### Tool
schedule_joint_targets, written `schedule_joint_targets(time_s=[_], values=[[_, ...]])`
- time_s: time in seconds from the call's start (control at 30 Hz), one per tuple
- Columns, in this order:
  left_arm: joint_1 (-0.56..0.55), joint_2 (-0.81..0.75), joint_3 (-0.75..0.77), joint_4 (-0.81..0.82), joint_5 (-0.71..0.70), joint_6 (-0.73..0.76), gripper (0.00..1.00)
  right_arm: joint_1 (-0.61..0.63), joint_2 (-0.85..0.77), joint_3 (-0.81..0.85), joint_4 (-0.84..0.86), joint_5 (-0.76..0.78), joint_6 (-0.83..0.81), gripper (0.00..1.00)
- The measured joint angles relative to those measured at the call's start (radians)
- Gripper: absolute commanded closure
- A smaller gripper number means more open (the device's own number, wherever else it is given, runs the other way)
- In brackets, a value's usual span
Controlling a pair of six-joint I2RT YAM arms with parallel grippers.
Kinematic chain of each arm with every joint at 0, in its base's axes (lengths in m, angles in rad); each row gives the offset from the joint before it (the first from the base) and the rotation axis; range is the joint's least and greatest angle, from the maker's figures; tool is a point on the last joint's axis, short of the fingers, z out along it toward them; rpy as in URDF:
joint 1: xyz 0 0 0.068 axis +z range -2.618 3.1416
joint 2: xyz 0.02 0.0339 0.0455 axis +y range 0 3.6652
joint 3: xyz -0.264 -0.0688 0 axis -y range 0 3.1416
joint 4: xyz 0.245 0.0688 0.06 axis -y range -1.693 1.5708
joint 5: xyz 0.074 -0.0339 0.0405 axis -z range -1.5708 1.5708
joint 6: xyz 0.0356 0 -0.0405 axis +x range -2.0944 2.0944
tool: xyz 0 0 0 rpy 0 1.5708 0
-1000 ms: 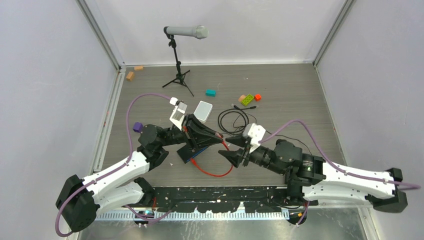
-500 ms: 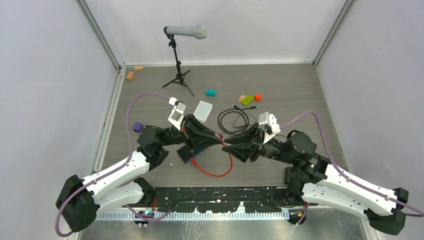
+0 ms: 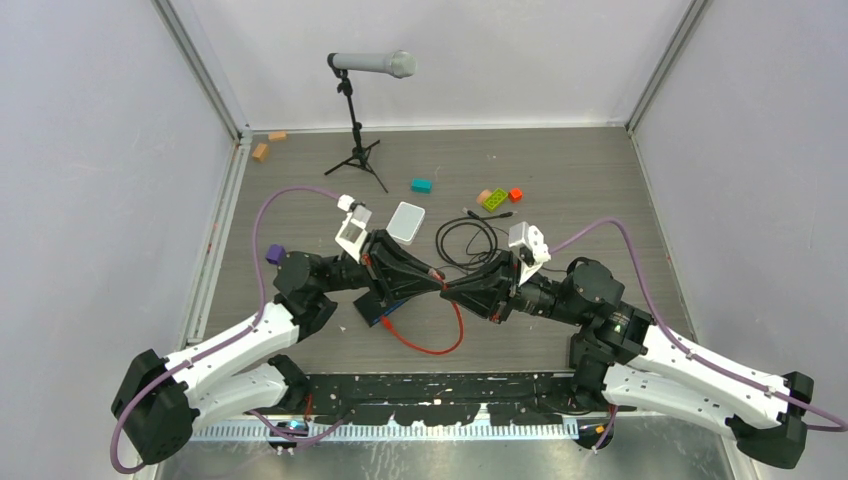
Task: Insert the plug into the switch port
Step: Pick up the connector from the center of the board.
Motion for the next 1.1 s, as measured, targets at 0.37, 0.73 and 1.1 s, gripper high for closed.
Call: schedule_joint_targets(time_s=[0.37, 0.73, 1.1], values=[[-0.001, -0.042, 0.003, -0.166, -0.122, 0.082, 0.25, 0.002, -0.006, 0.001, -0.057, 0.102, -0.023, 1.00], [0.122, 0.142, 0.233, -0.814, -0.608, 0.322, 0.03, 0.001, -0.032, 0.002, -0.344, 0.571, -0.041, 1.00], [0.126, 0.727, 0.473, -0.961, -0.880, 0.661, 0.00, 0.001, 0.006, -0.019, -0.431, 0.608, 0.004, 0.99]])
